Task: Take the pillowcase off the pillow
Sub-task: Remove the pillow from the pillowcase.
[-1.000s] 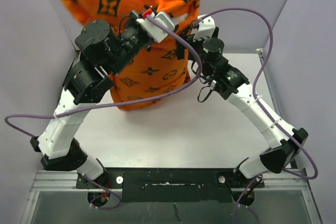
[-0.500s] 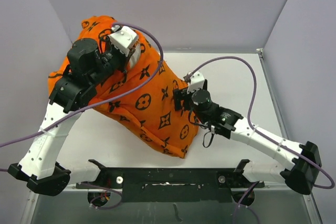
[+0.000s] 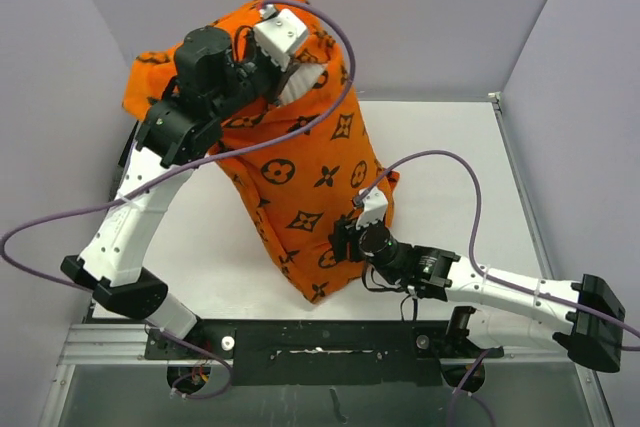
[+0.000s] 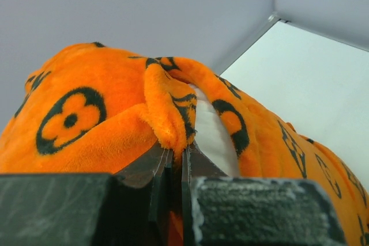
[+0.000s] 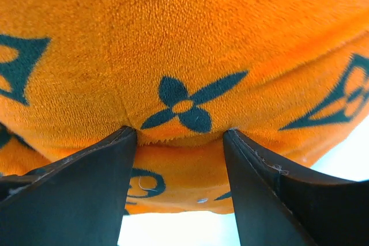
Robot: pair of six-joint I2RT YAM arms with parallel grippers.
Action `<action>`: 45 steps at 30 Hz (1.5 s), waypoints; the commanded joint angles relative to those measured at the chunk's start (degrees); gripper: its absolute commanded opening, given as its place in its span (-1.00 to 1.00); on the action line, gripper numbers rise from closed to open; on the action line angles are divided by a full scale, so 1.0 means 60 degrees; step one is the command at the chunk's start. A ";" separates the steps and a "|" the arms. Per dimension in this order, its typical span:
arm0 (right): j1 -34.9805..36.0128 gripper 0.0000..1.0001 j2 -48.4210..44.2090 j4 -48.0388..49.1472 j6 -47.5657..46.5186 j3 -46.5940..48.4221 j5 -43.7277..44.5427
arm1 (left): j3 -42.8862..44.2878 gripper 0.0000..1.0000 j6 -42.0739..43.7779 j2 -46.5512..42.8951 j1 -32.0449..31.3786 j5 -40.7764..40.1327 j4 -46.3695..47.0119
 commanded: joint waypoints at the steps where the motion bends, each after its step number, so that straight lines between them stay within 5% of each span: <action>1: 0.0240 0.23 0.0762 -0.0285 0.1133 -0.0787 -0.0212 | 0.2006 -1.00 0.1003 0.0282 -0.1511 0.0099 0.2798; 5: -0.0058 0.30 0.1462 0.0397 0.1232 -0.1000 -0.0428 | 0.2962 -1.00 0.1642 0.0790 -0.2818 -0.0277 0.2708; 12: -0.2550 0.42 0.2458 0.2726 0.0572 -0.0736 -0.2011 | 0.3354 -1.00 0.2767 0.0860 -0.4922 -0.0988 0.2807; 20: -0.4123 0.54 0.4271 0.2937 0.0385 0.1374 -0.3511 | 0.1774 -1.00 0.3147 0.0039 -0.5348 -0.1406 0.2822; 26: -0.3970 0.69 0.3741 0.3589 0.0896 0.0517 -0.3558 | -0.0205 -1.00 0.2541 -0.0784 -0.3819 -0.0753 0.2966; 30: -0.3222 0.80 0.2133 0.3507 0.1114 -0.0411 -0.2648 | -0.0591 -1.00 0.0853 -0.0699 -0.1672 0.0361 0.2625; 34: -0.2735 0.86 0.0059 0.2387 0.1133 -0.0549 -0.2027 | -0.0683 -1.00 -0.0104 -0.0581 -0.0684 0.1190 0.2346; 39: -0.2705 0.88 -0.1687 0.1063 0.0902 0.0678 -0.1782 | -0.0762 -1.00 -0.0968 -0.0561 -0.0439 0.2172 0.2133; 45: -0.2692 0.91 -0.0802 0.0469 0.0440 0.3267 -0.1925 | -0.0260 -1.00 -0.1804 -0.0281 -0.0434 0.3226 0.1776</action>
